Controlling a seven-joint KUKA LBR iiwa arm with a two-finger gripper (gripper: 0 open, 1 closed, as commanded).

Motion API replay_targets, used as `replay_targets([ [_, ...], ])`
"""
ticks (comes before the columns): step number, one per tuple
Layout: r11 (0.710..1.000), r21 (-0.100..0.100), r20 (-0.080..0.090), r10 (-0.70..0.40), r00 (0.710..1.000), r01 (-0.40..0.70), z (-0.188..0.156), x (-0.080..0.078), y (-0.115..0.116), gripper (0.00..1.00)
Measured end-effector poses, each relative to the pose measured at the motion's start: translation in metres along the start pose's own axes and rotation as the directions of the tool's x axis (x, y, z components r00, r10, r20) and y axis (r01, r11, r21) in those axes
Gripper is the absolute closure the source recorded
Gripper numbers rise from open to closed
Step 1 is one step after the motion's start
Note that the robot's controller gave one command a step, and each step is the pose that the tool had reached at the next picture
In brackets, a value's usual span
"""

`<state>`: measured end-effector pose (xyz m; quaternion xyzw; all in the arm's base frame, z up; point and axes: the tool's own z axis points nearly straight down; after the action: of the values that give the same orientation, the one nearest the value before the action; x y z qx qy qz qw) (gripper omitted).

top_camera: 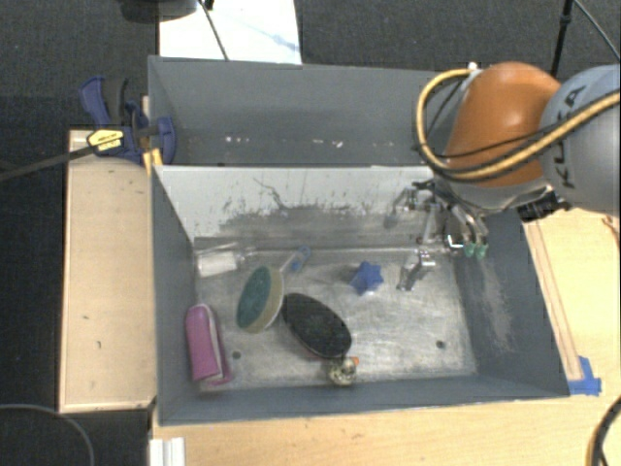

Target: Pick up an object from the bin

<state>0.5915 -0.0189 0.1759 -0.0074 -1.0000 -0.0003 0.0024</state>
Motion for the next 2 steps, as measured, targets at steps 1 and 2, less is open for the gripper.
replay_targets([
  [1,0.91,0.004,0.009,-0.415,0.91,0.415,0.1009,-0.003,0.0109,0.0],
  [2,0.911,0.006,0.015,-0.412,0.911,0.412,0.098,-0.0051,0.0105,1.0],
])
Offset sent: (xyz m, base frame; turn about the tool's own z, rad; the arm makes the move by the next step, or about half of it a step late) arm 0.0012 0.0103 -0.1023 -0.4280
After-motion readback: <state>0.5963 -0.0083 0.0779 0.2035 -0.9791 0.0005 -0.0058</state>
